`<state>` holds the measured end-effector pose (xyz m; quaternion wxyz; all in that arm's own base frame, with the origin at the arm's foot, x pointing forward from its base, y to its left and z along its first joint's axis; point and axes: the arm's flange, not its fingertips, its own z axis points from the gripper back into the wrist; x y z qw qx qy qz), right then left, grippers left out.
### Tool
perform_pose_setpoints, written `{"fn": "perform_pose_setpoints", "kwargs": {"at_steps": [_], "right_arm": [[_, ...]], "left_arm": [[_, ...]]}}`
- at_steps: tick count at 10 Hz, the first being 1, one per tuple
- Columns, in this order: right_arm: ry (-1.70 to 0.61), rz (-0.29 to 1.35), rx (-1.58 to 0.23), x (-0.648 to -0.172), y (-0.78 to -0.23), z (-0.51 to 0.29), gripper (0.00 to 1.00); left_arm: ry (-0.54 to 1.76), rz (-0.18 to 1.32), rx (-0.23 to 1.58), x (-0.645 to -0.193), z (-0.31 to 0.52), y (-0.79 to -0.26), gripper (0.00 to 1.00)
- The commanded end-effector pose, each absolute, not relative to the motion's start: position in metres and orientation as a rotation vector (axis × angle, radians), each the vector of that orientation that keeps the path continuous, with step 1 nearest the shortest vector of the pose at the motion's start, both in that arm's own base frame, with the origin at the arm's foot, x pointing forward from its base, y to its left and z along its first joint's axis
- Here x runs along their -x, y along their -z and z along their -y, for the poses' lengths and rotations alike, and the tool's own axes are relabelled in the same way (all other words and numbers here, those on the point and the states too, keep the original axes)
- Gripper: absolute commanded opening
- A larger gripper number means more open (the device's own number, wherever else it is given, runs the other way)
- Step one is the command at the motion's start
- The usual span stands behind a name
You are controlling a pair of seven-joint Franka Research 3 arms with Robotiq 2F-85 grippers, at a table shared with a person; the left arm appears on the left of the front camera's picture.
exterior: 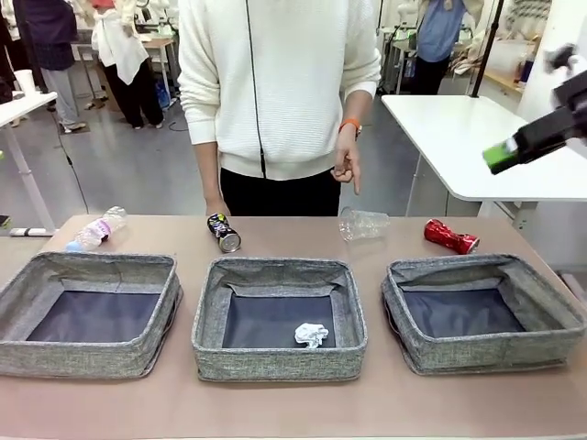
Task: Sort the waste into the appropriate baskets.
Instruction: Pick up the waste item pointed out by the person.
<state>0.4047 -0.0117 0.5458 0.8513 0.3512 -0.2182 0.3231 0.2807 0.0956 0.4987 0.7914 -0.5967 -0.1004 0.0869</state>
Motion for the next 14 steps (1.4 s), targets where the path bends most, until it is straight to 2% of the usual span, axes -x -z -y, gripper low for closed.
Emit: {"fn": "perform_pose_setpoints", "kwargs": {"at_steps": [1, 2, 3, 4, 6, 7, 8, 9, 11, 13, 14], "right_arm": [[-1.231, 0.536, -0.217, -0.403, -0.529, 0.009, 1.00], [-1.378, 0.534, -0.118, -0.393, -0.520, -0.005, 1.00], [-1.390, 0.541, 0.000, -0.380, -0.510, -0.020, 1.00], [-0.959, 0.374, -0.530, -0.413, -0.530, -0.007, 1.00], [-0.959, 0.374, -0.530, -0.413, -0.530, -0.007, 1.00], [-1.063, 0.355, -0.445, -0.401, -0.523, -0.012, 1.00], [-1.128, 0.452, -0.425, -0.424, -0.519, -0.002, 1.00], [-1.362, 0.491, -0.414, -0.458, -0.508, -0.010, 1.00], [-1.627, 0.513, -0.354, -0.524, -0.486, -0.017, 1.00], [-1.799, 0.571, -0.340, -0.574, -0.461, -0.023, 1.00], [-1.779, 0.554, -0.345, -0.596, -0.445, -0.026, 1.00]], "left_arm": [[-0.170, 0.235, 1.299, -0.279, -0.095, -0.501, 1.00], [-0.170, 0.235, 1.299, -0.279, -0.095, -0.501, 1.00], [-0.170, 0.235, 1.299, -0.279, -0.095, -0.501, 1.00], [-0.170, 0.235, 1.299, -0.279, -0.095, -0.501, 1.00], [-0.170, 0.235, 1.299, -0.279, -0.095, -0.501, 1.00], [-0.170, 0.235, 1.299, -0.279, -0.095, -0.501, 1.00], [-0.170, 0.235, 1.299, -0.279, -0.095, -0.501, 1.00], [-0.170, 0.235, 1.299, -0.279, -0.095, -0.501, 1.00], [-0.170, 0.235, 1.299, -0.279, -0.095, -0.501, 1.00], [-0.170, 0.235, 1.299, -0.279, -0.095, -0.501, 1.00], [-0.170, 0.235, 1.299, -0.279, -0.095, -0.501, 1.00]]}}
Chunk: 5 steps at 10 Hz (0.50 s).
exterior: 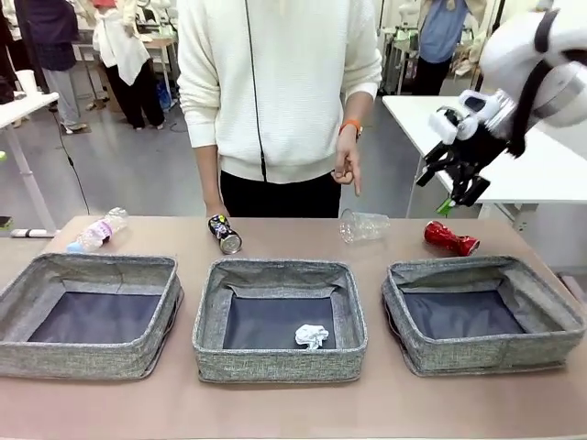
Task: Sort the waste into the appropriate baskets.
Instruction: Pick up the waste item pointed out by the person.
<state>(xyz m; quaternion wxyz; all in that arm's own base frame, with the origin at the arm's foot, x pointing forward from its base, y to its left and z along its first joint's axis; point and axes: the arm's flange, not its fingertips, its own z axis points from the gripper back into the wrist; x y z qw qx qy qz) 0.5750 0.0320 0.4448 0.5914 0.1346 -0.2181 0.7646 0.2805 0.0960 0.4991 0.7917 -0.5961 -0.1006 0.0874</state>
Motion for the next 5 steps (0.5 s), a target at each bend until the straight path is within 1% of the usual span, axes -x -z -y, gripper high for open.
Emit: {"fn": "perform_pose_setpoints", "kwargs": {"at_steps": [1, 2, 3, 4, 5], "right_arm": [[-1.741, 0.622, -0.385, -0.620, -0.429, -0.031, 1.00], [-1.616, 0.625, -0.409, -0.632, -0.413, -0.038, 1.00], [-1.771, 0.545, -0.338, -0.599, -0.430, -0.033, 1.00], [-1.771, 0.545, -0.338, -0.599, -0.430, -0.033, 1.00], [-1.719, 0.580, -0.387, -0.622, -0.408, -0.034, 1.00]], "left_arm": [[-0.170, 0.235, 1.299, -0.279, -0.095, -0.501, 1.00], [-0.170, 0.235, 1.299, -0.279, -0.095, -0.501, 1.00], [-0.170, 0.235, 1.299, -0.279, -0.095, -0.501, 1.00], [-0.170, 0.235, 1.299, -0.279, -0.095, -0.501, 1.00], [-0.170, 0.235, 1.299, -0.279, -0.095, -0.501, 1.00]]}}
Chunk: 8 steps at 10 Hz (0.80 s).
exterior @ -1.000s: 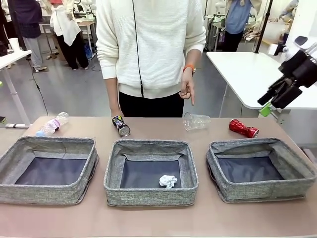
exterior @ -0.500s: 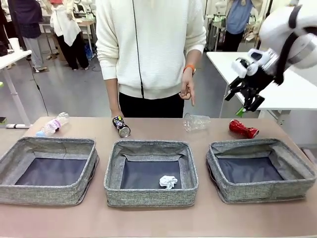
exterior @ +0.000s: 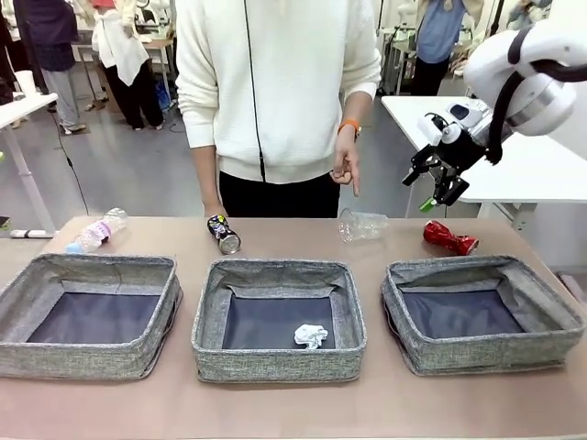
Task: Sort the waste into the appropriate baskets.
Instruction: Pick up the waste item pointed out by the person.
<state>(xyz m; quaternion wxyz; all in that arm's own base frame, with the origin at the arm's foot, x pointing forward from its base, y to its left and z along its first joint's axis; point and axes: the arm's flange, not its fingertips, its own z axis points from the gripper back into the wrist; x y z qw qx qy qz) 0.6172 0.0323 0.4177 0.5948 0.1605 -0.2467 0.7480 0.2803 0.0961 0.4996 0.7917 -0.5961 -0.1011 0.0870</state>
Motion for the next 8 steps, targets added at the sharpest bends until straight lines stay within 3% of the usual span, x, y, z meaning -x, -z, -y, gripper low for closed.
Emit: {"fn": "perform_pose_setpoints", "kwargs": {"at_steps": [1, 4, 8], "right_arm": [[-1.692, 0.590, -0.432, -0.639, -0.395, -0.042, 1.00], [-1.681, 0.616, -0.391, -0.693, -0.362, -0.063, 1.00], [-1.733, 0.478, -0.408, -0.713, -0.330, -0.105, 1.00]], "left_arm": [[-0.170, 0.235, 1.299, -0.279, -0.095, -0.501, 1.00], [-0.170, 0.235, 1.299, -0.279, -0.095, -0.501, 1.00], [-0.170, 0.235, 1.299, -0.279, -0.095, -0.501, 1.00]]}}
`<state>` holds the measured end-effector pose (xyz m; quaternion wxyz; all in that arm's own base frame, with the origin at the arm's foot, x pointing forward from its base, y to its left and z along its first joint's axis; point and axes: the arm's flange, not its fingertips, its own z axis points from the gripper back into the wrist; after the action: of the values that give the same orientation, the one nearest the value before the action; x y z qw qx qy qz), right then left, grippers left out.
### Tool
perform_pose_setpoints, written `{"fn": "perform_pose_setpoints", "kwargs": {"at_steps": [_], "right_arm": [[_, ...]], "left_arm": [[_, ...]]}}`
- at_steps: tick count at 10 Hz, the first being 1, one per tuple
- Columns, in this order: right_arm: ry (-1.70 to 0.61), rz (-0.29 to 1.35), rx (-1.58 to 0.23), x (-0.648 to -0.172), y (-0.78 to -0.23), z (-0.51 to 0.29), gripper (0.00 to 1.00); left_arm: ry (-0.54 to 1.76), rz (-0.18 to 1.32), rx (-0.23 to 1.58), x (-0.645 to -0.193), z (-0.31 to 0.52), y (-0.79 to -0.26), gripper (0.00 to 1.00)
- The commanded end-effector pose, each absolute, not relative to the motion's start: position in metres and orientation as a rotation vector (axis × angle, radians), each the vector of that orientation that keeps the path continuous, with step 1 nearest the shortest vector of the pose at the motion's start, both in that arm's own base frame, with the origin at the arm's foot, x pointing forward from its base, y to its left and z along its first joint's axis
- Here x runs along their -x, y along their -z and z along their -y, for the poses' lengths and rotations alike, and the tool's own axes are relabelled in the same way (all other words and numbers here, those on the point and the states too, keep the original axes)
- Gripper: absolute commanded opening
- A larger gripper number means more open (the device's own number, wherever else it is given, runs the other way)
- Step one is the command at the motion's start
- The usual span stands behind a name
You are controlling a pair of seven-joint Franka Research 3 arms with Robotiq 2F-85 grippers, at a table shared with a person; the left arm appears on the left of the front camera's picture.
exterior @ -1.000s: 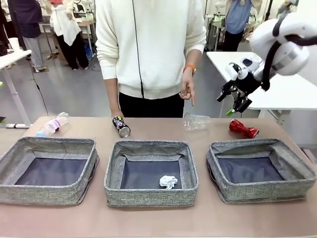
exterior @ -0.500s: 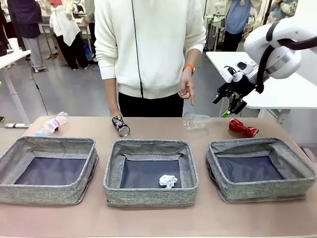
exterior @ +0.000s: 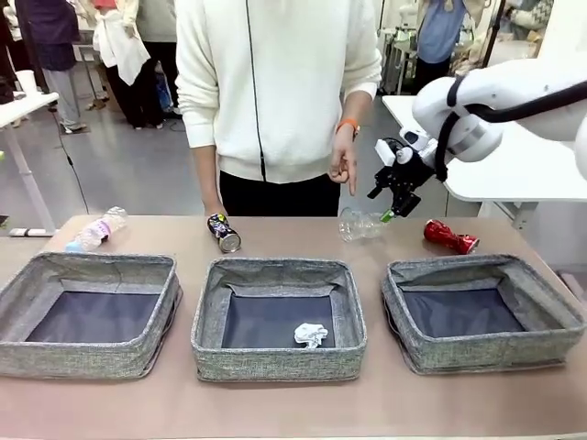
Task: Sort the waste into the appropriate baskets.
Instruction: Pick up the waste item pointed out by the person.
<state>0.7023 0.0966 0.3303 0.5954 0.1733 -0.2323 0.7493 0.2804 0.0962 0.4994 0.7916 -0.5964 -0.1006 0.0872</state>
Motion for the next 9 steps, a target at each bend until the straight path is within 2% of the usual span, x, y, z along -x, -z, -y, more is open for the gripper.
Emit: {"fn": "perform_pose_setpoints", "kwargs": {"at_steps": [1, 5, 9], "right_arm": [[-1.733, 0.433, -0.424, -0.712, -0.320, -0.115, 1.00], [-1.715, 0.317, -0.436, -0.702, -0.298, -0.139, 1.00], [-1.721, 0.285, -0.460, -0.702, -0.293, -0.143, 1.00]], "left_arm": [[-0.170, 0.235, 1.299, -0.279, -0.095, -0.501, 1.00], [-0.170, 0.235, 1.299, -0.279, -0.095, -0.501, 1.00], [-0.170, 0.235, 1.299, -0.279, -0.095, -0.501, 1.00]]}}
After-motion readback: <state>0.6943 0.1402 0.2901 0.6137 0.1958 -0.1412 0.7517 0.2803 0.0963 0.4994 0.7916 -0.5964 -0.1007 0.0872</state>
